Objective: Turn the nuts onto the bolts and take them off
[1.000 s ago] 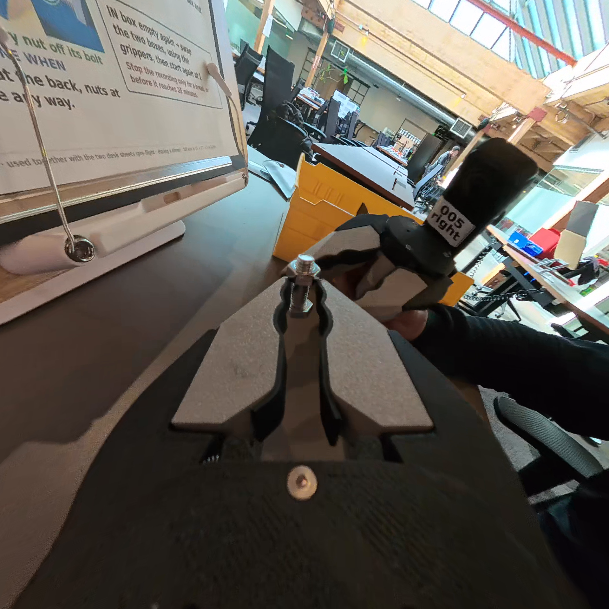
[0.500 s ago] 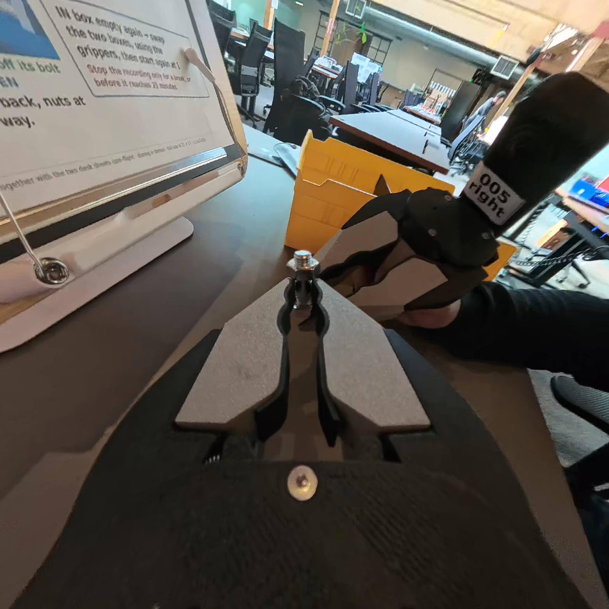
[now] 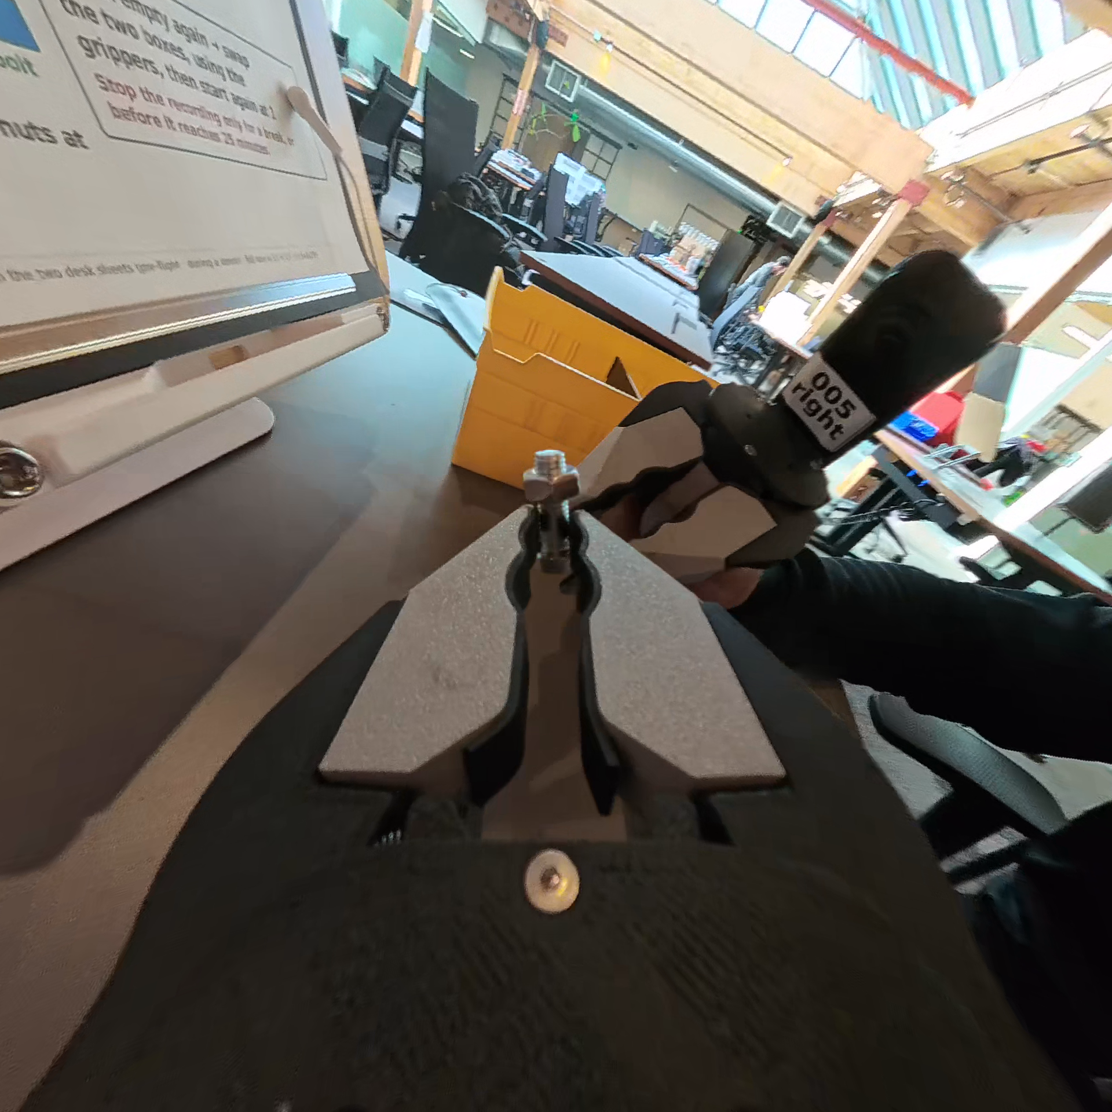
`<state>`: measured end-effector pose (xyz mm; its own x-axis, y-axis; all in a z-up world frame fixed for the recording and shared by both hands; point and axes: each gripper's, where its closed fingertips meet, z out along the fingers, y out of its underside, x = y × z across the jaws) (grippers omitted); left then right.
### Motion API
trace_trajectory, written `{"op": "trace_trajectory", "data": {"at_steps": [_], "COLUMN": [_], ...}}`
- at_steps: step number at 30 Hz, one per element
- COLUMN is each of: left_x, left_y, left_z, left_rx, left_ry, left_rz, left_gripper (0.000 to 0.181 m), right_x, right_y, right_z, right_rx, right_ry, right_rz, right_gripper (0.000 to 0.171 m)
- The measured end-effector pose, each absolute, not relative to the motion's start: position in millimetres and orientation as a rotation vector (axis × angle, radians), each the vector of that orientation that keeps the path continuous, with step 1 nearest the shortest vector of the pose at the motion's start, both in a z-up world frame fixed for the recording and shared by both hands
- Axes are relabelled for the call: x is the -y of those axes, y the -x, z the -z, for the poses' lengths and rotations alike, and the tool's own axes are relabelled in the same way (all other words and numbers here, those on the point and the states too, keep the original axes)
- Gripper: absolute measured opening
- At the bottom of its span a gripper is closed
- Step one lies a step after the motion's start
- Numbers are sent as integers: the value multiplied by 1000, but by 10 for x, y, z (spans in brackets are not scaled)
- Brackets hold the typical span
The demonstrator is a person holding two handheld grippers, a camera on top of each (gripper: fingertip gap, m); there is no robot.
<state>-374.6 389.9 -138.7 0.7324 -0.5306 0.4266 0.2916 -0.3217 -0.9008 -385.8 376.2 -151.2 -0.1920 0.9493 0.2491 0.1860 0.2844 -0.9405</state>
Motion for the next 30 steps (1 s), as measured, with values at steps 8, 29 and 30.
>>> {"op": "trace_trajectory", "data": {"at_steps": [8, 29, 30], "left_x": [-3934, -3841, -3864], "left_y": [3840, 3561, 3607], "left_z": [1473, 1406, 1427], "left_rx": [-185, -429, -425], "left_ry": [1748, 1737, 1749], "left_rz": [727, 558, 496], "left_gripper": [7, 7, 7], "right_x": [-3949, -3904, -3952], "right_y": [3765, 3764, 3767], "right_z": [1364, 1215, 1242], "right_rx": [1462, 1414, 1406], "right_ry": [1198, 1250, 1286], "right_rz": [-1343, -1503, -1483], "right_gripper": [26, 37, 35]}}
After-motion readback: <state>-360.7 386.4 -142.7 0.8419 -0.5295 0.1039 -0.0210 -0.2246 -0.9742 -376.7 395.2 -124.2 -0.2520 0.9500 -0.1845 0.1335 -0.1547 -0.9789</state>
